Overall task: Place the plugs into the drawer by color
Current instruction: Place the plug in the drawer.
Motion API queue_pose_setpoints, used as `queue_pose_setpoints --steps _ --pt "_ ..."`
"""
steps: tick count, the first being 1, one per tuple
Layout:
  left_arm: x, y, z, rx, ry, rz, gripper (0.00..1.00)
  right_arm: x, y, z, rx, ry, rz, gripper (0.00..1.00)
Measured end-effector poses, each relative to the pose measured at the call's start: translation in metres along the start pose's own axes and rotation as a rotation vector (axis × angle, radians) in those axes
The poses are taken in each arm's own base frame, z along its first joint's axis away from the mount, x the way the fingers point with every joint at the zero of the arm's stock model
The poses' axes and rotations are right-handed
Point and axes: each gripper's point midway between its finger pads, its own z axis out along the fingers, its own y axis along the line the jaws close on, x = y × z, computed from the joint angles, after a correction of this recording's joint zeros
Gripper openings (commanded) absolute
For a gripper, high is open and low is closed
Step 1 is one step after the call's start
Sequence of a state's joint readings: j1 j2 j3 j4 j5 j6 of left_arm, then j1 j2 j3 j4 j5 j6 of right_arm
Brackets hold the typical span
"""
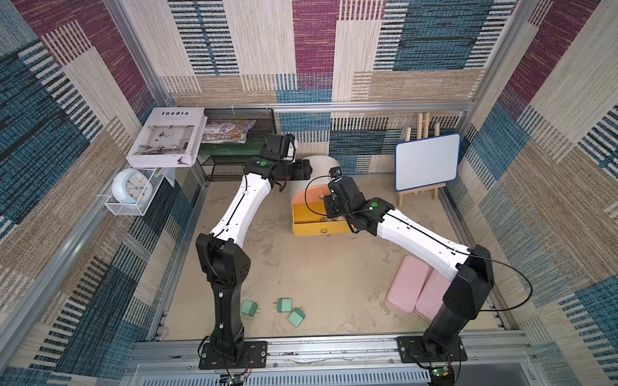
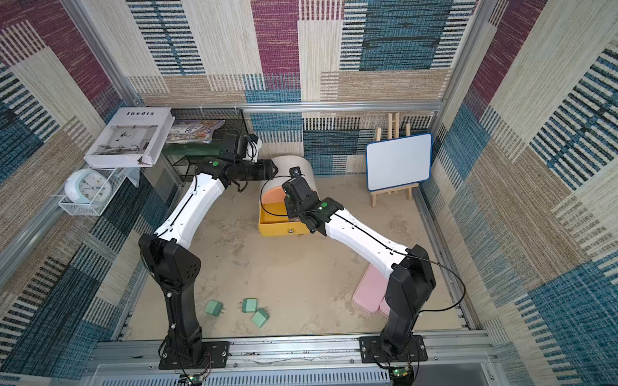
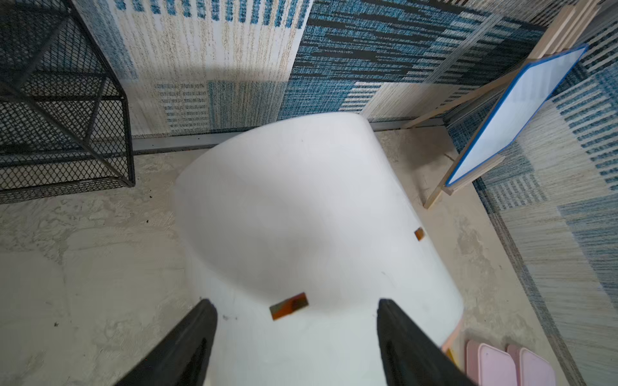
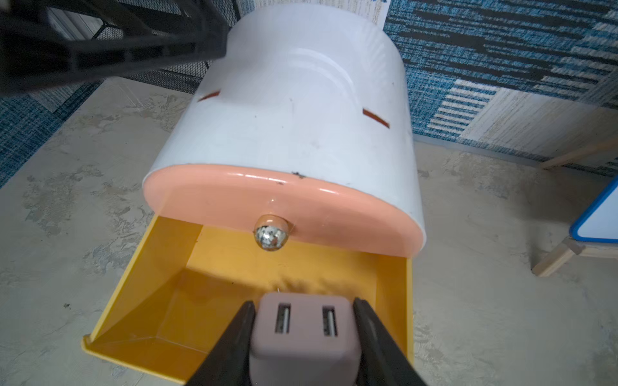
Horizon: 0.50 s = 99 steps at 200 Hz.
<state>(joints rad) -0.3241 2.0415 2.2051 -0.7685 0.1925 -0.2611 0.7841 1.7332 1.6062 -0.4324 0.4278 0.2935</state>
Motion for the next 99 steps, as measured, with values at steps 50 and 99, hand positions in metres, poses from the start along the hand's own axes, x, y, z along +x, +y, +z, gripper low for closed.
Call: queue_pose_setpoints --steps 50,99 --pt "0.016 0.005 0.01 -0.002 0.05 -0.008 0.78 0.019 0.012 0.022 -0.038 0.031 -0.007 0.42" --pt "0.022 0.01 0.012 -0.005 0.058 -0.016 0.77 0.05 0.016 0.035 -0.063 0.094 -0.002 0.43"
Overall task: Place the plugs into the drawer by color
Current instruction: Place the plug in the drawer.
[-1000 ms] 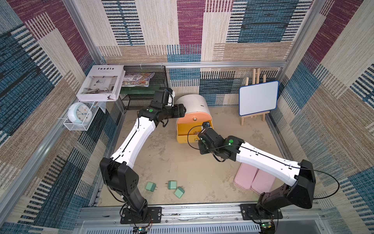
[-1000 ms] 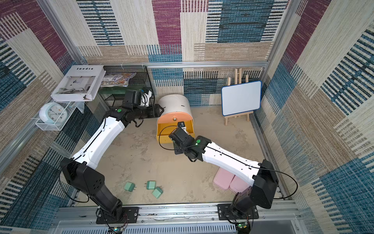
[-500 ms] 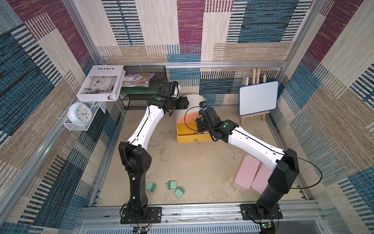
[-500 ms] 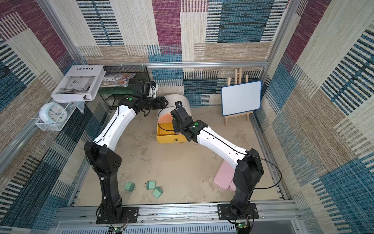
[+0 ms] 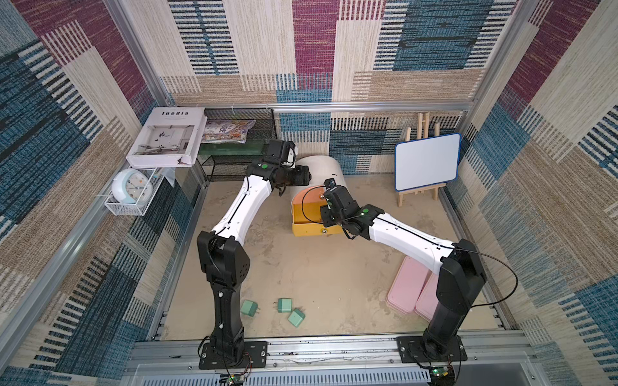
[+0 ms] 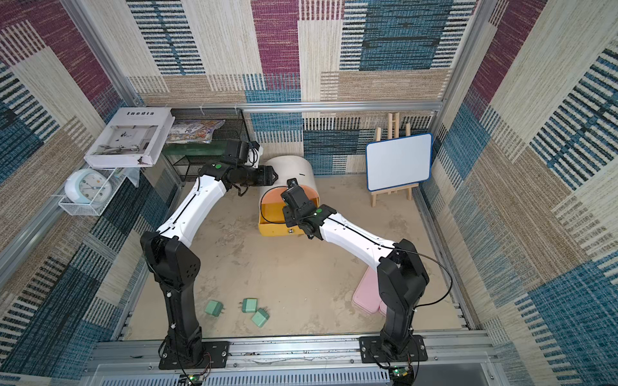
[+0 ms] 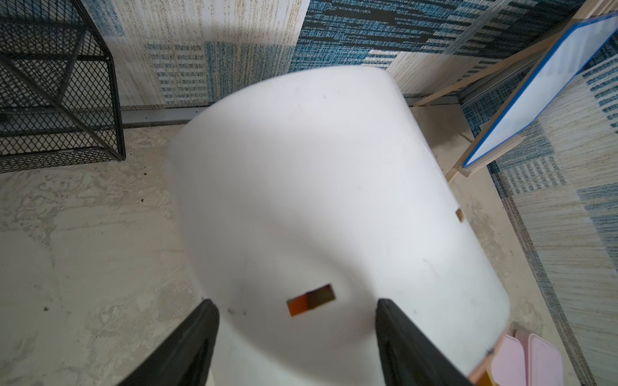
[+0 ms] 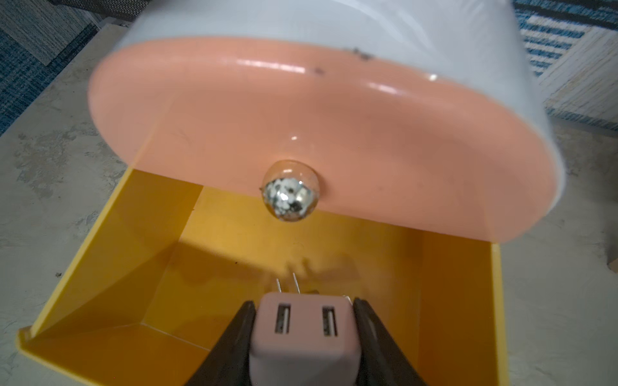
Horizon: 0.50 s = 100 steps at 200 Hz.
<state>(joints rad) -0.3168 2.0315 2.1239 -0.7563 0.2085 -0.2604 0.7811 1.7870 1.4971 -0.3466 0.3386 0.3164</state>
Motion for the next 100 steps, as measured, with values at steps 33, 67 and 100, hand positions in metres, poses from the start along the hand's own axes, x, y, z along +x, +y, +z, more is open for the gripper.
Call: queue_pose_setpoints --steps 33,67,100 --pt "-0.001 0.0 0.002 0.002 -0.008 -0.001 0.77 0.007 0.004 0.006 -0.027 0.013 0.004 0.5" --pt "-0.002 0.0 0.003 0.003 -0.014 -0.011 0.76 0.005 0.005 -0.001 -0.053 0.005 0.003 0.6" --pt "-0.002 0.001 0.005 0.005 -0.016 -0.014 0.76 -0.014 0.0 -0.022 -0.069 -0.053 -0.003 0.64"
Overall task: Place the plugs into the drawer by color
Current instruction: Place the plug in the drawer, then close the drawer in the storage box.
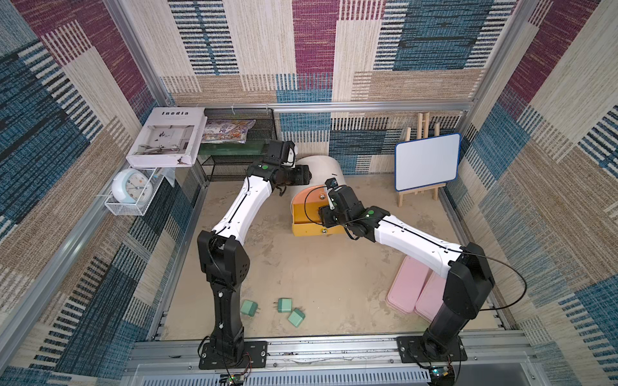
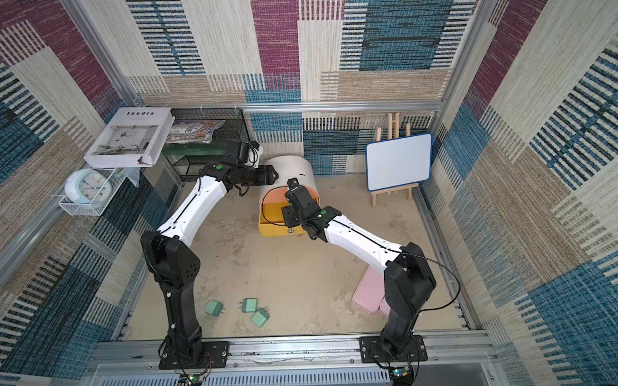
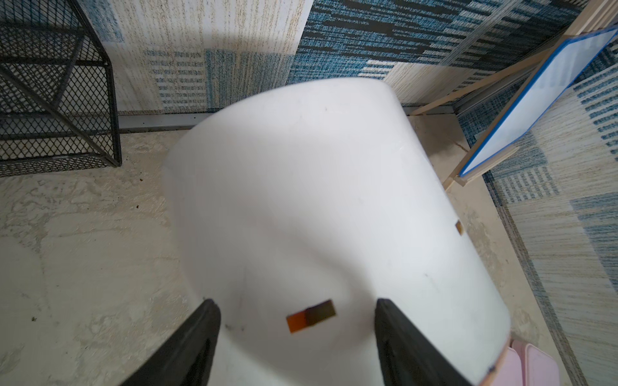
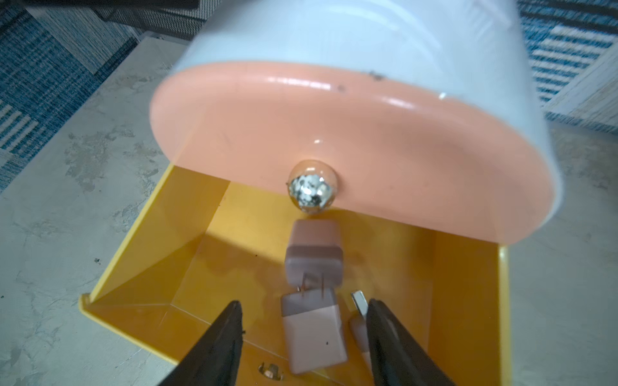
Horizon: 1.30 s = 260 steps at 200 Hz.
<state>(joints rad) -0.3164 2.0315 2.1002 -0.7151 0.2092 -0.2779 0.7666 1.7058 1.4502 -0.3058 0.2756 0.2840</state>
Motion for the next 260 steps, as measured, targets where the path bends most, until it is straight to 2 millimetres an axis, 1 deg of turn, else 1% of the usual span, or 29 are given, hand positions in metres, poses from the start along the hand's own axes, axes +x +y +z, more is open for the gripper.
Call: queue_pose_setpoints --steps 15,28,42,56,72,85,98,123,145,168,206,260 --pt "0.0 0.0 0.001 0.002 -0.005 -0.002 0.75 -0.008 -0.001 -0.014 -0.01 -0.033 -0.01 0.63" --pt "0.0 0.0 0.001 0.005 -0.007 -0.003 0.75 -0.008 0.002 -0.025 -0.044 -0.063 -0.019 0.61" --pt "0.0 0.0 0.001 0.005 -0.01 -0.004 0.75 0.008 0.008 -0.033 -0.067 -0.08 -0.026 0.59" --pt "0.001 0.001 0.001 0.005 -0.012 -0.004 0.75 0.037 0.018 -0.036 -0.087 -0.066 -0.036 0.58" --pt "0.002 0.003 0.0 0.003 -0.014 -0.006 0.75 0.067 0.029 -0.037 -0.086 -0.059 -0.048 0.57" --pt "0.002 0.005 0.0 0.0 -0.017 -0.008 0.75 0.082 0.037 -0.036 -0.084 -0.071 -0.052 0.57" --pt "0.001 0.006 0.0 0.0 -0.02 -0.009 0.75 0.09 0.038 -0.03 -0.07 -0.088 -0.041 0.57" --pt "0.001 0.007 0.0 -0.002 -0.02 -0.009 0.75 0.103 0.032 -0.009 -0.012 -0.097 -0.015 0.56" --pt "0.002 0.007 0.001 0.0 -0.02 -0.01 0.75 0.102 0.032 0.004 0.026 -0.115 0.002 0.55" --pt "0.001 0.007 0.001 0.003 -0.024 -0.01 0.75 0.095 0.031 0.012 0.054 -0.15 0.024 0.54" --pt "0.002 0.005 0.003 0.017 -0.023 -0.012 0.75 0.082 0.028 0.015 0.082 -0.195 0.044 0.5" --pt "0.001 0.003 0.005 0.03 -0.032 -0.021 0.74 0.063 0.017 0.02 0.109 -0.239 0.063 0.48"
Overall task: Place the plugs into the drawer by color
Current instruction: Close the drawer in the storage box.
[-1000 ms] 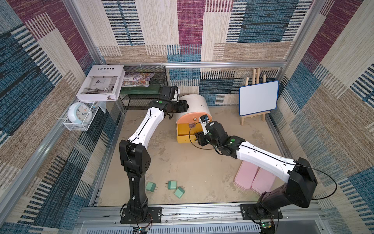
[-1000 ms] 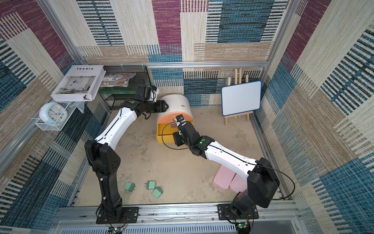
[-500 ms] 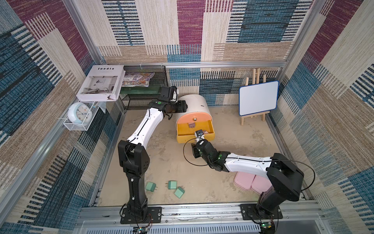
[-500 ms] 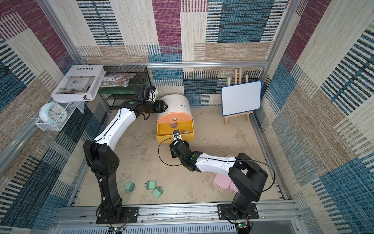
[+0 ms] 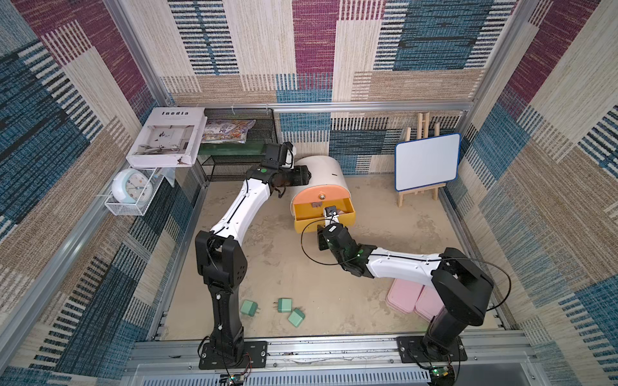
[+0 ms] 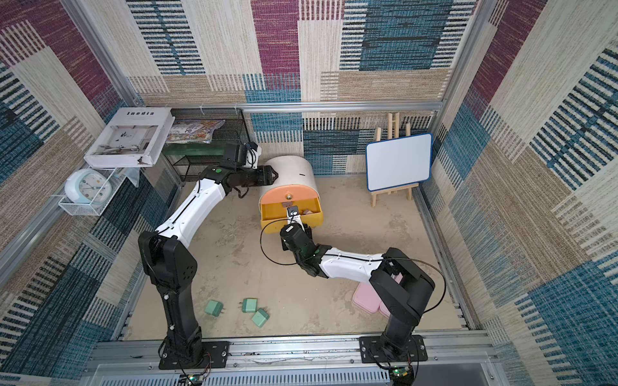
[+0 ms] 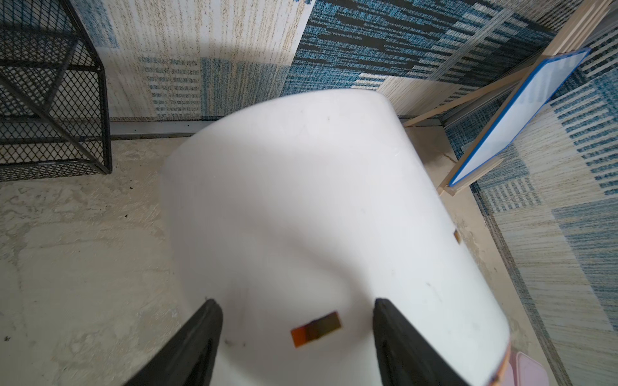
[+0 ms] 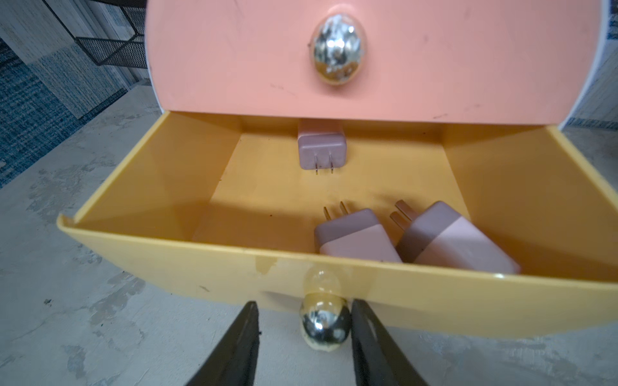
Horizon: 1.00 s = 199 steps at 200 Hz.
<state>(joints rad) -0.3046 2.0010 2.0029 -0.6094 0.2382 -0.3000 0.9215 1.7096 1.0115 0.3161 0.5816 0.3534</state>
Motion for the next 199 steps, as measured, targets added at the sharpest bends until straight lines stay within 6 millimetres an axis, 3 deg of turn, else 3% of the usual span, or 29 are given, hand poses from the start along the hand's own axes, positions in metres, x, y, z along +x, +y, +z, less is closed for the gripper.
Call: queue_pose_setpoints --steps 115,199 --pt "0.001 -0.003 0.002 0.022 -0.002 -0.009 0.74 -0.033 0.008 0.037 -0.046 -0.081 0.073 0.47" --pt "0.002 -0.003 0.001 0.024 -0.003 -0.009 0.74 -0.039 0.004 0.054 -0.062 -0.131 0.079 0.42"
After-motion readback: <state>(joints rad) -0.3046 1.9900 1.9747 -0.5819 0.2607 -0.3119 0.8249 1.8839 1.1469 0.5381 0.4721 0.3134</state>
